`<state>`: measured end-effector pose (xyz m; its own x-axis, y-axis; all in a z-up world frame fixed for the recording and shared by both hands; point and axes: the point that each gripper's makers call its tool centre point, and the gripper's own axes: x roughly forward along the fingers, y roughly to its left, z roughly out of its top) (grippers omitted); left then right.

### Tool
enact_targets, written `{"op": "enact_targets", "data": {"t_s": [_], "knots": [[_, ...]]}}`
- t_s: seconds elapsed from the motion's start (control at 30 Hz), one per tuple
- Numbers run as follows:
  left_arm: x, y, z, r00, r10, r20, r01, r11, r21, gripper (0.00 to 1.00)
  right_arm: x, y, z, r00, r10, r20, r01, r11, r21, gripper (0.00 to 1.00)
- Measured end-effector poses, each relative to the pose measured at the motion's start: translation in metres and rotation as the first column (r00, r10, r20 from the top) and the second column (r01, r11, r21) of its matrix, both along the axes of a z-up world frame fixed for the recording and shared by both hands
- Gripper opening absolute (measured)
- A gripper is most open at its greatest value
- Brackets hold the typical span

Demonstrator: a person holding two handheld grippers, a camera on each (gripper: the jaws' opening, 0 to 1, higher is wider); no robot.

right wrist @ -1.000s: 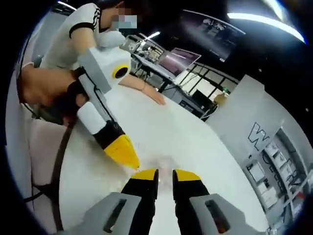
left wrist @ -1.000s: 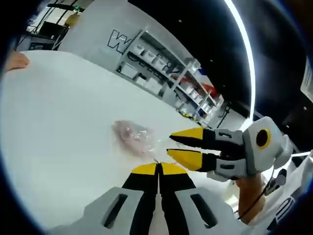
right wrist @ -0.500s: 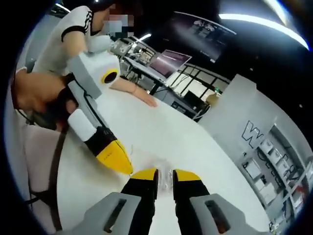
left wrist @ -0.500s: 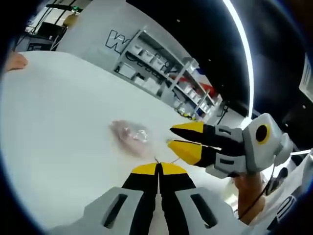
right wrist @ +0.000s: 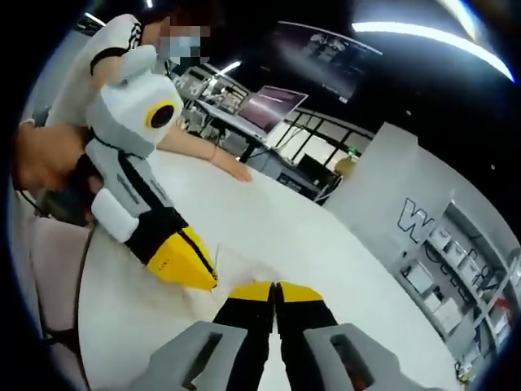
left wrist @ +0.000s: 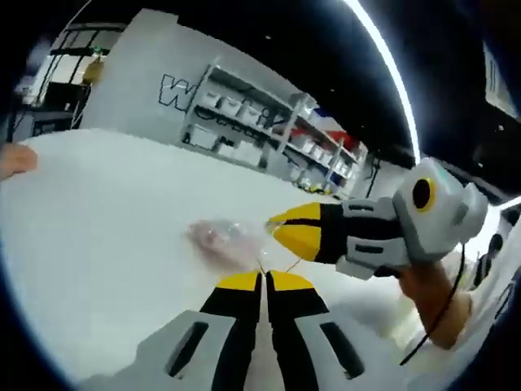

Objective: Open the resealable bag by pulling the two sides of the seal apart until the entire bag opening is separated and visibly accessible.

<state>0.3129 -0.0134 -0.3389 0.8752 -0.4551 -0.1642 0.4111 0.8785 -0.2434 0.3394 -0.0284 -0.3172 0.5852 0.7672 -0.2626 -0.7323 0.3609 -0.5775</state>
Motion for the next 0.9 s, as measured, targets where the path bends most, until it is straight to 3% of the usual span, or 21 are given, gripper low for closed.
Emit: {"op": "enact_targets", "data": {"t_s": [0.1, 0.27, 0.33, 0.4, 0.47, 0.53, 0.63, 0.9], "knots": [[0.007, 0.008, 0.01, 0.995, 0.027, 0.095, -0.037, 0.994, 0.103, 0.33, 0.005, -0.002, 0.006, 1.0, -0.011, -0.012, 0.012, 0.999, 0.052, 0.0], [0.028, 0.023, 0.02, 0.981, 0.07, 0.183, -0.104, 0.978, 0.183, 0.66, 0.014, -0.008, 0.017, 0.998, -0.035, -0.043, 0.042, 0.986, 0.16, 0.0], [0.032, 0.023, 0.02, 0.977, 0.064, 0.205, -0.106, 0.975, 0.197, 0.72, 0.018, -0.01, 0.02, 0.997, -0.04, -0.061, 0.051, 0.981, 0.187, 0.0], [0.037, 0.024, 0.017, 0.974, 0.054, 0.221, -0.096, 0.978, 0.184, 0.74, 0.022, -0.012, 0.023, 0.996, -0.038, -0.075, 0.053, 0.977, 0.204, 0.0], [0.034, 0.021, 0.01, 0.984, 0.035, 0.175, -0.063, 0.986, 0.155, 0.73, 0.023, -0.013, 0.027, 0.996, -0.038, -0.08, 0.055, 0.974, 0.22, 0.0], [0.035, 0.024, 0.015, 0.976, 0.041, 0.213, -0.078, 0.983, 0.168, 0.74, 0.025, -0.014, 0.031, 0.996, -0.033, -0.087, 0.053, 0.971, 0.234, 0.0], [0.036, 0.027, 0.015, 0.98, 0.045, 0.195, -0.072, 0.989, 0.131, 0.74, 0.026, -0.013, 0.037, 0.995, -0.021, -0.097, 0.046, 0.966, 0.254, 0.0], [0.036, 0.021, 0.009, 0.985, 0.014, 0.17, -0.041, 0.986, 0.16, 0.74, 0.028, -0.011, 0.05, 0.996, -0.012, -0.087, 0.036, 0.96, 0.278, 0.0]]}}
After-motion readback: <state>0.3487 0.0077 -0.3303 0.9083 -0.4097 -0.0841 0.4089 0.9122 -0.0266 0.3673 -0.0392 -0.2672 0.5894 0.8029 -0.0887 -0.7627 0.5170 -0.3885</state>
